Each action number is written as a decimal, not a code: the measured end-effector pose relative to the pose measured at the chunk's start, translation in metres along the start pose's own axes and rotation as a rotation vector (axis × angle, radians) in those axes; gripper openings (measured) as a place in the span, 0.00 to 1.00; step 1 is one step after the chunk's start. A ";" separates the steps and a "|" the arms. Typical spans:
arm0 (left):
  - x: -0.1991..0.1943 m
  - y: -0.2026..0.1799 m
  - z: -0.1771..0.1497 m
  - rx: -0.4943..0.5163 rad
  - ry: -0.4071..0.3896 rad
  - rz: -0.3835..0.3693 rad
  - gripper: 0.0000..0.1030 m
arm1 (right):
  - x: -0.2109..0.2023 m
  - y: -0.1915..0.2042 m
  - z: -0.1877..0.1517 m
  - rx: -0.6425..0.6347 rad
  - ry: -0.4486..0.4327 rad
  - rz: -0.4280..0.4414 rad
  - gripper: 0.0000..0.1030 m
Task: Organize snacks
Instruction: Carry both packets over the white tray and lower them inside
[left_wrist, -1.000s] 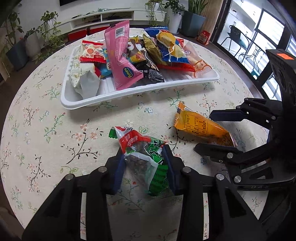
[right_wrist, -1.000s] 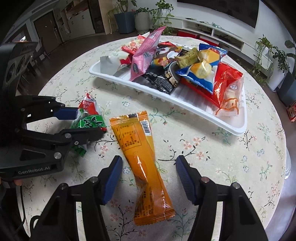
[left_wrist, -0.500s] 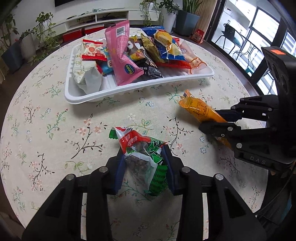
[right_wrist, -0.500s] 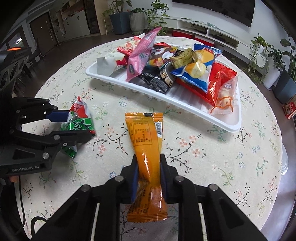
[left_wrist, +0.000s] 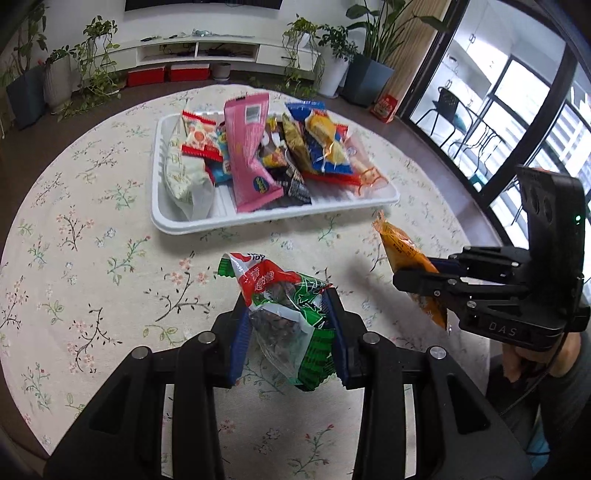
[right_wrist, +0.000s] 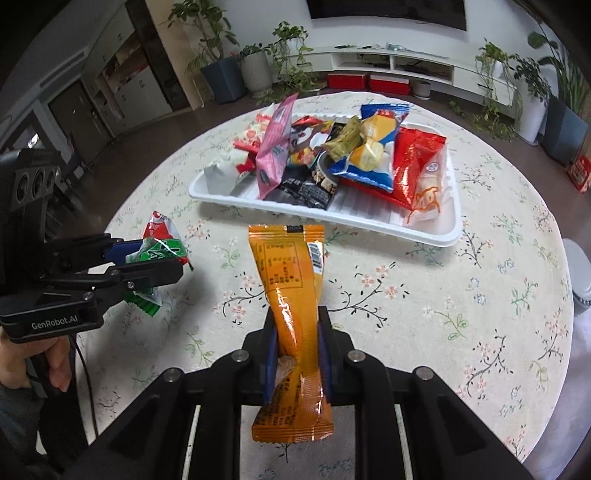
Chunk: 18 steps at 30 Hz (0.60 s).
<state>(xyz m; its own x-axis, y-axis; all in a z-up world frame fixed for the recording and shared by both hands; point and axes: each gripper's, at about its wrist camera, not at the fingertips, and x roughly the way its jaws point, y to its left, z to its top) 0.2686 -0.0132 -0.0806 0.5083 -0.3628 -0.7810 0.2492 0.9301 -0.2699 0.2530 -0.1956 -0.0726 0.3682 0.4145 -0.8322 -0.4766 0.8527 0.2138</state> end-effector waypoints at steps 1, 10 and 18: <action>-0.003 0.000 0.003 -0.005 -0.008 -0.009 0.33 | -0.003 -0.002 0.001 0.015 -0.007 0.004 0.19; -0.029 0.012 0.051 -0.028 -0.089 -0.055 0.33 | -0.034 -0.032 0.030 0.140 -0.075 0.015 0.19; -0.039 0.015 0.108 -0.010 -0.148 -0.038 0.33 | -0.055 -0.048 0.092 0.227 -0.166 0.062 0.19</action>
<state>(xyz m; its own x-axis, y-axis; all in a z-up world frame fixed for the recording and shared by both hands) 0.3416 0.0086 0.0066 0.6149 -0.4019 -0.6786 0.2627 0.9156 -0.3043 0.3288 -0.2297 0.0095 0.4790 0.4981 -0.7228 -0.3179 0.8660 0.3861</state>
